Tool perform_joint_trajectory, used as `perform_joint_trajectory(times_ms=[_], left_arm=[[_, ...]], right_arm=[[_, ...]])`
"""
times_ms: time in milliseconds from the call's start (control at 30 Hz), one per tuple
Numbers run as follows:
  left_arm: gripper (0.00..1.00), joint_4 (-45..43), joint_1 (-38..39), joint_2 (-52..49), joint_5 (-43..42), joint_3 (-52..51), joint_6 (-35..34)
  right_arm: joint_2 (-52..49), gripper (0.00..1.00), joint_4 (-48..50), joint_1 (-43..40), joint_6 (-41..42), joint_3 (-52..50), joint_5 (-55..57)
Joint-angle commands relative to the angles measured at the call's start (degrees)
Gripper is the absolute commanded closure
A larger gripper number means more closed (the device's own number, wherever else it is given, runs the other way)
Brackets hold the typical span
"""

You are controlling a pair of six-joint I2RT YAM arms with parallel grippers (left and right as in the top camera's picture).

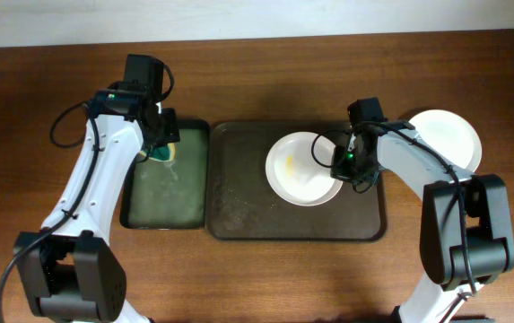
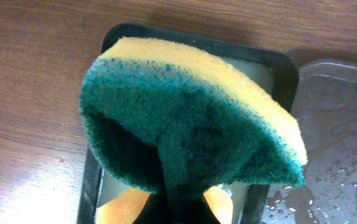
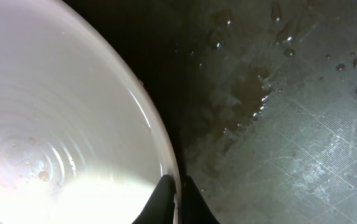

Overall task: Clean dirty plates on tray and stack at the side
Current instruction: 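Lift the sponge with the left gripper toward the pinkish plate, then scrub the pinkish plate with the sponge while right gripper holds rim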

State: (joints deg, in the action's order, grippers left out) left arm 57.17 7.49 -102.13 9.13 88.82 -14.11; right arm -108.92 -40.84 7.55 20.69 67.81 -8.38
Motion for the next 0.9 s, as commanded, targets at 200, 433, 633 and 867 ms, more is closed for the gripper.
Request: perform_joint_trajectory(times_ms=[200,433,633,867], left_arm=[[1.00,-1.2,6.7,-0.2,7.7,3.9,2.4],[1.00,-9.1,11.7,-0.7,-14.1,4.0,1.7],[1.00,-11.7,16.6,-6.7,-25.4,4.0,-5.6],[1.00,-17.8,20.5,-14.3,-24.3,4.0,-5.6]], right_arm=[[-1.0,0.96,1.7,0.3,-3.8,-0.4,-4.5],[-1.0,0.96,1.3,0.3,-3.7,-0.4,-4.8],[-1.0,0.96,1.2,0.3,-3.8,-0.4,-5.0],[-1.0,0.96,1.2,0.3,-3.8,-0.4,-5.0]])
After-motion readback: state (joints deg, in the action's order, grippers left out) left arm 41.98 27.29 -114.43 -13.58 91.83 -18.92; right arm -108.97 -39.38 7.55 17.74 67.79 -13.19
